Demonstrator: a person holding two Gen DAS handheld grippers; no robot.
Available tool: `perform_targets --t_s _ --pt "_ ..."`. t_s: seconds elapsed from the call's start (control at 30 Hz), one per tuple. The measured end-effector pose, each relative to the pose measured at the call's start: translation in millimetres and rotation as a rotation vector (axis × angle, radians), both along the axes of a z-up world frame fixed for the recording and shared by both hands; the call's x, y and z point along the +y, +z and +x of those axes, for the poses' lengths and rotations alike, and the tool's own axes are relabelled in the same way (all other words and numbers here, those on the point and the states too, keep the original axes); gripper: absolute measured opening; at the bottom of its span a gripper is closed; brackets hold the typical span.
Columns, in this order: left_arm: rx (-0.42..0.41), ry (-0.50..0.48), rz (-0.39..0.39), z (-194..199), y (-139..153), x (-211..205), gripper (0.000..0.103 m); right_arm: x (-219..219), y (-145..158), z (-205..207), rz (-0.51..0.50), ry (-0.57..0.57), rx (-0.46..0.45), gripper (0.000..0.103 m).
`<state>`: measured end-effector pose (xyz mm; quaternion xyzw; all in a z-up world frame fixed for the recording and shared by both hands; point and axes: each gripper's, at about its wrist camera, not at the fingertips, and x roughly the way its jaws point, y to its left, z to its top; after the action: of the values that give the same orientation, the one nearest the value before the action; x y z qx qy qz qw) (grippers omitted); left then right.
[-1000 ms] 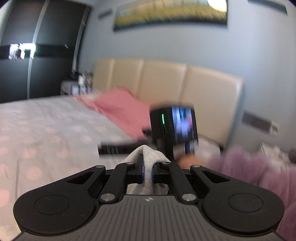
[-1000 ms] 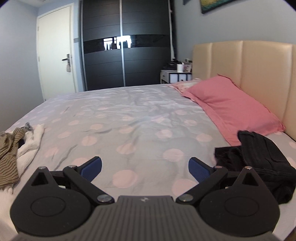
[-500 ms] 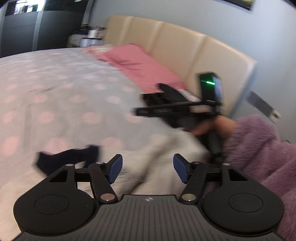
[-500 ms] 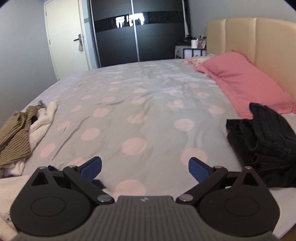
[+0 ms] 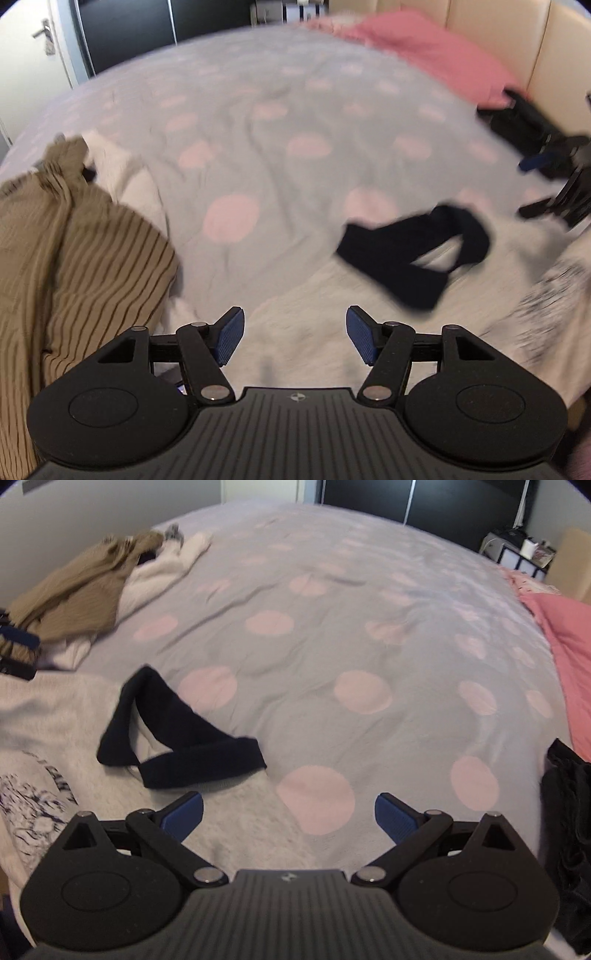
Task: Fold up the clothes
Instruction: 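Lift the grey sweatshirt with the left gripper and lay it on the bed, then grasp the sweatshirt hem with the right gripper while the left gripper grasps another hem corner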
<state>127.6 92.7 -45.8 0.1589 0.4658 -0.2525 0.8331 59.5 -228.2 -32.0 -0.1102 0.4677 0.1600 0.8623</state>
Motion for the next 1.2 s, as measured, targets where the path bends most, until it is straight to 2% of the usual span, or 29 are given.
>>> perform_targets --t_s 0.17,0.4,0.53,0.63,0.7,0.77,0.8,0.9,0.97,1.07,1.2 --pt "0.054 0.010 0.064 21 -37 14 0.060 -6 -25 25 0.035 0.033 0.101 0.097" --pt "0.132 0.029 0.039 27 -62 24 0.062 -11 -61 38 0.121 0.053 0.245 0.096" --pt "0.159 0.059 0.026 28 -62 24 0.063 -1 -67 32 0.078 0.067 0.242 0.094" --pt "0.159 0.078 0.044 24 -61 19 0.062 4 -60 27 0.080 0.099 0.224 0.065" --pt "0.153 0.085 0.058 19 -59 14 0.055 7 -55 24 0.108 0.109 0.227 0.034" --pt "0.142 0.075 0.061 12 -56 8 0.029 7 -50 19 0.136 0.106 0.226 0.014" --pt "0.127 0.070 0.072 8 -53 4 0.026 8 -47 17 0.144 0.100 0.218 0.012" --pt "0.060 0.105 0.097 -4 -44 0 0.002 7 -34 6 0.134 0.069 0.145 0.010" --pt "0.021 0.134 0.060 -11 -31 6 0.002 6 -21 -2 0.136 0.048 0.079 0.009" --pt "-0.075 0.163 0.002 -25 4 15 0.002 9 13 -20 0.108 0.039 -0.062 0.009" --pt "-0.244 0.221 -0.084 -44 70 28 0.002 13 60 -39 0.091 0.013 -0.244 0.009"
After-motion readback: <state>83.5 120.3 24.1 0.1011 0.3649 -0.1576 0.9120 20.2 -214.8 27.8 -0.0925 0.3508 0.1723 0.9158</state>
